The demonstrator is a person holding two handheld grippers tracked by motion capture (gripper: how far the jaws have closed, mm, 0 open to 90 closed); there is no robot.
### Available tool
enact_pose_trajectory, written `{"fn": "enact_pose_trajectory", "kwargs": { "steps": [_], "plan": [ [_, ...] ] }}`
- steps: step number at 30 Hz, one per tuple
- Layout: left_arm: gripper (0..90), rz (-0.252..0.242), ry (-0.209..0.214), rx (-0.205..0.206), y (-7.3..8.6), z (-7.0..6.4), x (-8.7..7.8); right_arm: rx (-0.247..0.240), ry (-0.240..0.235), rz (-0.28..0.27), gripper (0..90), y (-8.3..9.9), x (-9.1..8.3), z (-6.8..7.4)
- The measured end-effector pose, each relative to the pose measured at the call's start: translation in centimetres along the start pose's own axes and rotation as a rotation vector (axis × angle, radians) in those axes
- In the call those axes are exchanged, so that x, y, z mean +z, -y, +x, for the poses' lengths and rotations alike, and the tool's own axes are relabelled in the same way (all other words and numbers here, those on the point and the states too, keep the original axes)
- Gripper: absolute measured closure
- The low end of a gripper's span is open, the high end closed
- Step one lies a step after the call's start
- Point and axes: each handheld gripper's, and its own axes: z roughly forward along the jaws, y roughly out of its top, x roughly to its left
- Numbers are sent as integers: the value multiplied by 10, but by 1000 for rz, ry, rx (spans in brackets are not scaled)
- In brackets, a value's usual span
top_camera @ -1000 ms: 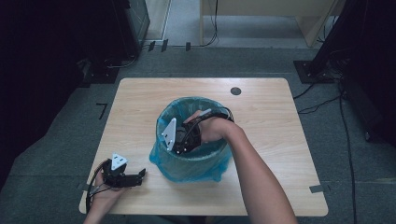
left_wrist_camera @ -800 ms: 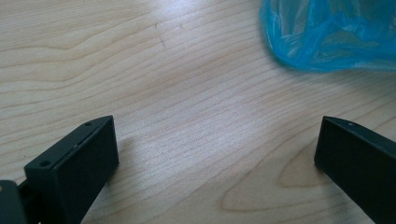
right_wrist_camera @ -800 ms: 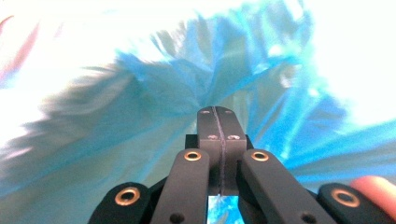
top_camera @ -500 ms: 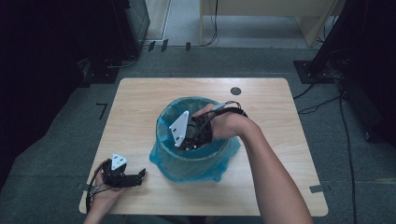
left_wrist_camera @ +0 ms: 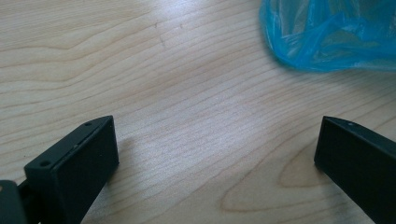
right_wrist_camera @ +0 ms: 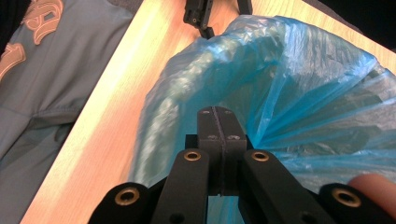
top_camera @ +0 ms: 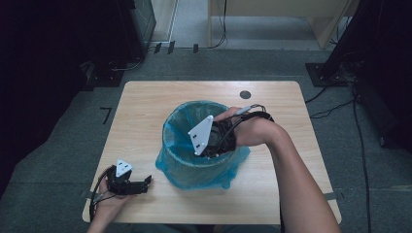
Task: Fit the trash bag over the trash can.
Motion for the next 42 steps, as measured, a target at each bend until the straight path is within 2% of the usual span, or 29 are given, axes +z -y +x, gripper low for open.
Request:
{"fn": "enact_pose_trajectory", "kwargs": {
  "steps": [8, 14, 19, 22, 28, 34, 40, 42],
  "plan": [
    [0, 2, 0, 1, 0, 0, 0, -1, 1, -19, 900, 6, -15, 13],
    [0, 2, 0, 1, 0, 0, 0, -6, -19, -3, 900, 7, -19, 24],
    [0, 2, 0, 0, 0, 0, 0, 18, -36, -20, 900, 9, -23, 29],
    [0, 1, 0, 1, 0, 0, 0, 16, -36, -15, 900, 12, -24, 33],
    [0, 1, 0, 1, 0, 0, 0, 17, -52, -45, 878, 19, -29, 43],
    [0, 1, 0, 1, 0, 0, 0, 26, -101, -33, 762, 27, -26, 54],
    [0, 1, -1, 0, 0, 0, 0, 29, -134, -37, 613, 34, -23, 66],
    [0, 1, 0, 0, 0, 0, 0, 29, -132, -38, 560, 37, -22, 71]
  ]
}}
